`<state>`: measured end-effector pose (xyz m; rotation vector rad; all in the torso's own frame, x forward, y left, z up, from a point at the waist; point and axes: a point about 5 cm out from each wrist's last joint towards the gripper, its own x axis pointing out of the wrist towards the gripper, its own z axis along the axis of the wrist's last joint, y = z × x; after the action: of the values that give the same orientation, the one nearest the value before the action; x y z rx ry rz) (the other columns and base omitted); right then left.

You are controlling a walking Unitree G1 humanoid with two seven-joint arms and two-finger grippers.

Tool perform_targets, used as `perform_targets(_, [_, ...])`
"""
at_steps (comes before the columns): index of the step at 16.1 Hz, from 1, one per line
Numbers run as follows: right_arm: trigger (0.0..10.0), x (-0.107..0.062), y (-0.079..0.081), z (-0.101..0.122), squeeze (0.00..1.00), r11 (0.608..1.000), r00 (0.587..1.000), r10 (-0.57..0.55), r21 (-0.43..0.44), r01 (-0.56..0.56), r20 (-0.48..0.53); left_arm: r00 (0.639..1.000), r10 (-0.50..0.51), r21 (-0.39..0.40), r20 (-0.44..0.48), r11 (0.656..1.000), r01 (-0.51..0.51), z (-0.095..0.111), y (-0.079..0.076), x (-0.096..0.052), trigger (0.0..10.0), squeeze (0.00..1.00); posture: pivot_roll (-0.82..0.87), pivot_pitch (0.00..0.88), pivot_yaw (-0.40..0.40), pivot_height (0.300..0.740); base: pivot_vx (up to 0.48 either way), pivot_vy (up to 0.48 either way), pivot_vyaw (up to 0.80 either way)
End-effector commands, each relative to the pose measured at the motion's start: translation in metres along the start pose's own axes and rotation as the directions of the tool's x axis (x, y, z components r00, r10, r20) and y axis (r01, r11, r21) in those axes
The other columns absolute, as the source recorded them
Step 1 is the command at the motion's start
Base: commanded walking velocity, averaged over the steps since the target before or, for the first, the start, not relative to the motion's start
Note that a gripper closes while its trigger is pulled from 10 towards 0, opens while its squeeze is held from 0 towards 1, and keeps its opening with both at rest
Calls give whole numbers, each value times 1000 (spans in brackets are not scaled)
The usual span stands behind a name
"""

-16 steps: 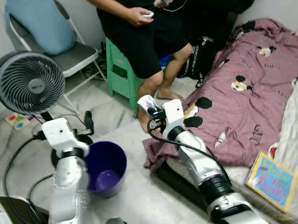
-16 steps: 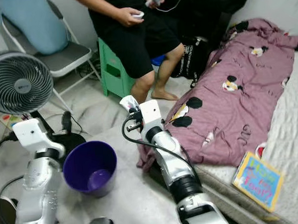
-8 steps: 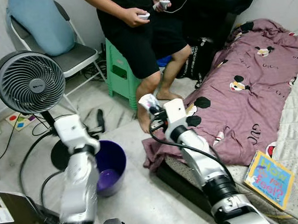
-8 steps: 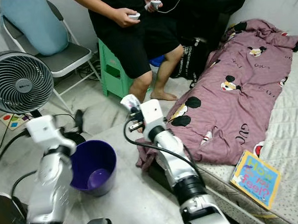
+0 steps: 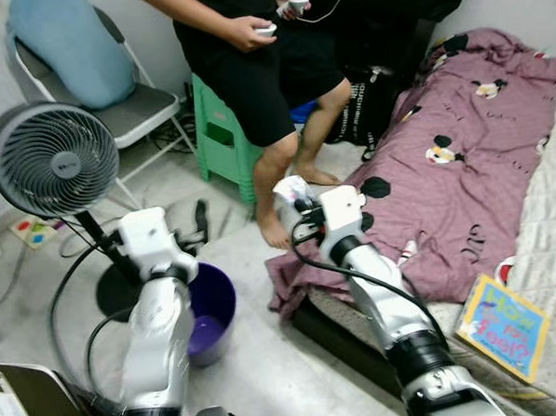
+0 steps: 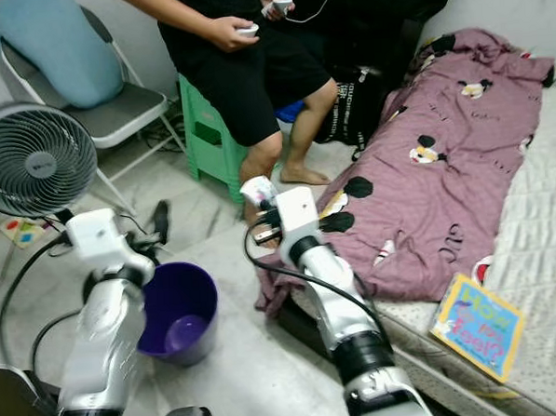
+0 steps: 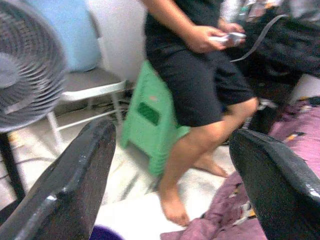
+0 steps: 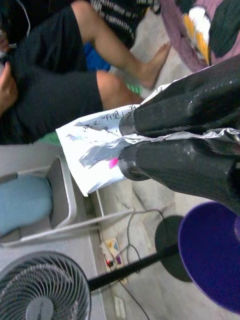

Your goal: Clean up the room

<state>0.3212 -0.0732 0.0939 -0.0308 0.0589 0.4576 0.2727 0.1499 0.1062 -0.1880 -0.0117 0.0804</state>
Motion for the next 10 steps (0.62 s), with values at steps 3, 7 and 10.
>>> perform_targets(3, [10000,9,12,6,0,998,998,55,-5,-55,3,998,66,1,23,998,-66,3,10,-6,10000,0,107,27,-74,740,0,0,0])
perform_targets(7, [10000,2,3,6,0,999,999,-22,24,21,26,1000,-6,10,4,1000,6,2,0,4,10000,0,56,21,-15,740,0,0,0])
perform_targets(10, [10000,-8,-10,3,0,993,993,-110,33,109,31,995,-94,15,-14,995,95,2,-16,16,10000,0,-12,14,70,740,0,0,0])
